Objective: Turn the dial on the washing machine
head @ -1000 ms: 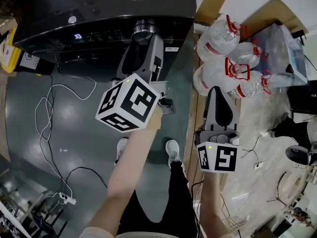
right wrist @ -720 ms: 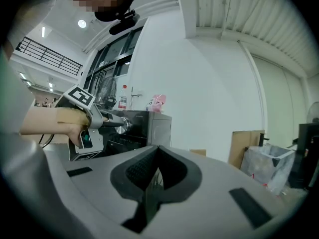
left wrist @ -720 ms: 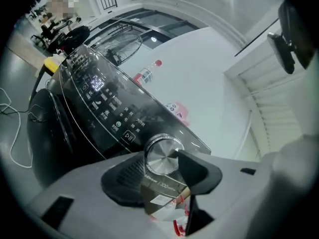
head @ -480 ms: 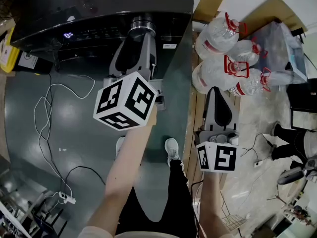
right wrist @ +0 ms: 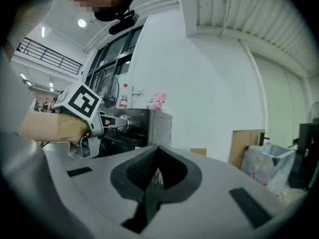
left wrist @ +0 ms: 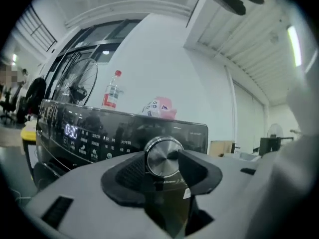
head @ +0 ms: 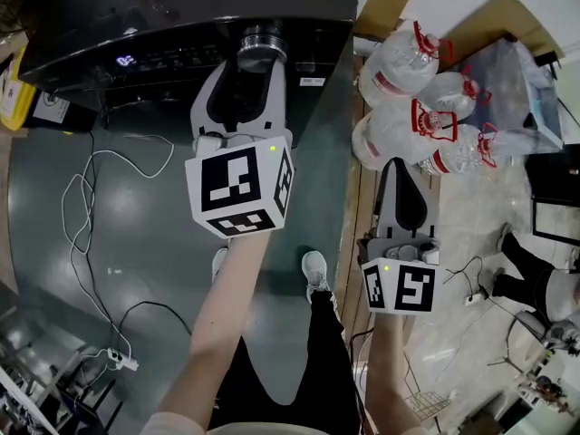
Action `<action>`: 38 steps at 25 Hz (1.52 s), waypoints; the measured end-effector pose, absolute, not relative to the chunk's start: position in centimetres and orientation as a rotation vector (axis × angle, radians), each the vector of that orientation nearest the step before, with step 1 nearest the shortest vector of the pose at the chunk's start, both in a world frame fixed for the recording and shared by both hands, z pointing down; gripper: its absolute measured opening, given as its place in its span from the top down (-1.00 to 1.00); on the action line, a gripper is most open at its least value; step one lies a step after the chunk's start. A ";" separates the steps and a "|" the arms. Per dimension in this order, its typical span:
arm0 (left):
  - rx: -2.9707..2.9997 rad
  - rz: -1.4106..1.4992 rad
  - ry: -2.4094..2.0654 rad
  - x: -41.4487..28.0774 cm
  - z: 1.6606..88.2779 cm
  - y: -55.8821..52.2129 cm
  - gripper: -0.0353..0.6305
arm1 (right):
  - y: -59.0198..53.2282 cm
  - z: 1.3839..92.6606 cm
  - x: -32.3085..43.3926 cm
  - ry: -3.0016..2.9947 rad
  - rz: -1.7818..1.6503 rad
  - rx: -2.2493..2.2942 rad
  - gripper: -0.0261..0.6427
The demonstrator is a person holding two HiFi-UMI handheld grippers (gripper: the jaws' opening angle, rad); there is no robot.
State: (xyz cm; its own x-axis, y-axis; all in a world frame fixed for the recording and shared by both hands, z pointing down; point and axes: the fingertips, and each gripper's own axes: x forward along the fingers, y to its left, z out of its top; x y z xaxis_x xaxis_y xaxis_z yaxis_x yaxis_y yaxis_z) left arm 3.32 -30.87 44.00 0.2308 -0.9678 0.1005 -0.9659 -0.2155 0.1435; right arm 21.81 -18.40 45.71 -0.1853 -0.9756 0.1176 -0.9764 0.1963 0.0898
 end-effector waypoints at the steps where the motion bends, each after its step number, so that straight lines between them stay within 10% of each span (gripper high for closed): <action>1: 2.352 0.034 -1.870 3.4 43.9 -30.9 0.28 | -18.4 45.8 21.8 -2.311 0.009 1.901 0.91; 30: 2.849 1.660 -2.118 5.7 44.2 -30.3 0.27 | -18.6 46.9 21.4 -2.331 0.078 1.896 0.91; 38: 2.864 1.724 -2.119 5.8 44.3 -30.2 0.27 | -18.5 47.5 21.9 -2.310 0.096 1.910 0.91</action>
